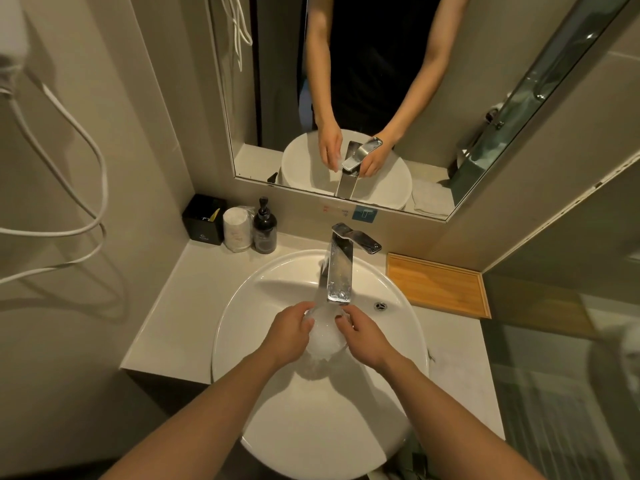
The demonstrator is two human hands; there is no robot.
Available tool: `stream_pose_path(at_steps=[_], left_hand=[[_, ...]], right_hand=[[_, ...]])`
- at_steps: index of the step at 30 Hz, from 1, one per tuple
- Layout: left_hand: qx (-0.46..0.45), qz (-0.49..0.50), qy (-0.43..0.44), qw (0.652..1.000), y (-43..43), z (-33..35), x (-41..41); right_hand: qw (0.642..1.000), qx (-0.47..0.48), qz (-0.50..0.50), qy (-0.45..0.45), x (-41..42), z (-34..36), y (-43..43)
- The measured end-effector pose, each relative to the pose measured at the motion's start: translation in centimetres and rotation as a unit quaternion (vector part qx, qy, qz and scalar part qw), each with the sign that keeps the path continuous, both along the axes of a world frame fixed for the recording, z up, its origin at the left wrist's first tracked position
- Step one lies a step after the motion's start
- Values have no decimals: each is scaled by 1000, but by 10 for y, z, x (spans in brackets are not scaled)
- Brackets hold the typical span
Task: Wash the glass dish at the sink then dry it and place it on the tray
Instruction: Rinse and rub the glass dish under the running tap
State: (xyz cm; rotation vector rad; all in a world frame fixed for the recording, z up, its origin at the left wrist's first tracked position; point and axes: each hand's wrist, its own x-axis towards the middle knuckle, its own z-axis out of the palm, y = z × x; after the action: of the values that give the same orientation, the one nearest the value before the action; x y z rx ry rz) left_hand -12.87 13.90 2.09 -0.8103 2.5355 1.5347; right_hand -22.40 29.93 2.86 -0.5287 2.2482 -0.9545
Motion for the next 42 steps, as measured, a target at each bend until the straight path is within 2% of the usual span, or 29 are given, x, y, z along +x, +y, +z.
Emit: stream_pose_path(at_steps=[4,7,10,14,20,24,27,33,36,40,42], left_hand=[[36,46,-7,998,9,-9,5],[46,13,-16,999,6,-6,4],[10,-36,-9,999,-3,0,-4],[12,-20,2,1000,-4,2,-8],[101,4,-20,995,10,3,-4],[35,-64,-19,997,2,6,-14],[5,-70,2,997,-1,7,-18],[57,2,11,998,5,2,-13],[59,-25,-3,998,1,0,-15],[1,-97,10,995,-5,5,-21],[3,-89,5,996,-6,1,-19]], right_hand=[[999,4,-11,-41,7,-7,8],[1000,10,-2,-18,5,-9,6],[1000,13,23,12,0,-7,2],[1000,-19,-18,1,0,-7,6],[998,-30,-31,-49,1,-13,11],[999,-19,-4,-34,-6,-11,9],[998,-37,-22,-46,-10,-11,7],[995,-45,-44,-82,-6,-17,10],[998,-20,-18,-56,-7,-19,9],[999,7,28,-22,-10,-14,3],[999,1,19,-27,-7,-11,4]])
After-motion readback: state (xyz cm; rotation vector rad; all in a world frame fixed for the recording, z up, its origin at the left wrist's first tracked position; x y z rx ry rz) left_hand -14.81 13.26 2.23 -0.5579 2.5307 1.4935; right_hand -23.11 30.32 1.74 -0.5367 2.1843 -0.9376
